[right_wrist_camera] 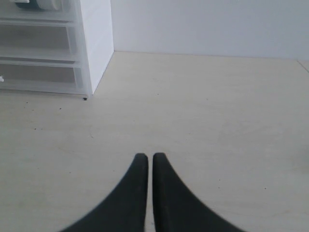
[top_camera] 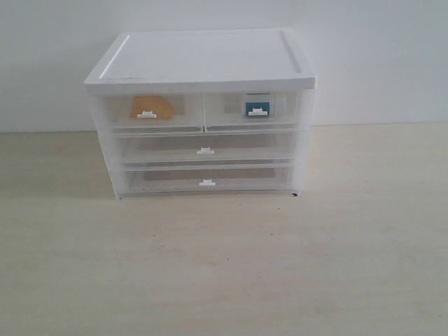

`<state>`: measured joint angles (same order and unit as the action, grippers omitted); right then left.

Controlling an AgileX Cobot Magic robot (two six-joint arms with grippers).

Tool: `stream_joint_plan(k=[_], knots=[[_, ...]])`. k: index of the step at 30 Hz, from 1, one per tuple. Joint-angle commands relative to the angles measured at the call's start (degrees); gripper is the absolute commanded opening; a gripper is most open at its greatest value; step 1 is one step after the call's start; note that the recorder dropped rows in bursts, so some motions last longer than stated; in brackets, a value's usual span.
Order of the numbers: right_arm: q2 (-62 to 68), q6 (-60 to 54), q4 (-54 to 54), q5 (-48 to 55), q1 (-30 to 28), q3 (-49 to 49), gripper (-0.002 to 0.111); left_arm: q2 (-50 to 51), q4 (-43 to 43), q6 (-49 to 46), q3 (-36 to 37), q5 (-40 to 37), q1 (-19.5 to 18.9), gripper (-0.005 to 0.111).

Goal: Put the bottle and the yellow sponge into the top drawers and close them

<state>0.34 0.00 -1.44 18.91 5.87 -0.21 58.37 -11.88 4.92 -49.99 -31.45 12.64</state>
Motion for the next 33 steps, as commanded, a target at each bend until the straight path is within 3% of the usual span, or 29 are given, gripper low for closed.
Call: stream_joint_plan(k=[1,19,28,33], knots=[[-0.34,0.0,-0.34,-0.55,-0.08,0.21,0.001,-5.9,-2.7,3.45,4.46,0.13,-0.09,0.004],[-0.34,0.0,-0.34,-0.55,-0.08,0.21,0.001,-33.97,-0.76,4.05,18.7,0.77,-0.09,0.004],[-0.34,0.0,-0.34,-0.55,-0.08,0.21,0.001,-39.71,0.04,4.27,27.77,12.3,-0.19,0.004],[-0.34,0.0,-0.34,-0.53,-0.08,0.21,0.001,-47.61,5.85,-0.41,32.93,11.74,-5.22,0.004]])
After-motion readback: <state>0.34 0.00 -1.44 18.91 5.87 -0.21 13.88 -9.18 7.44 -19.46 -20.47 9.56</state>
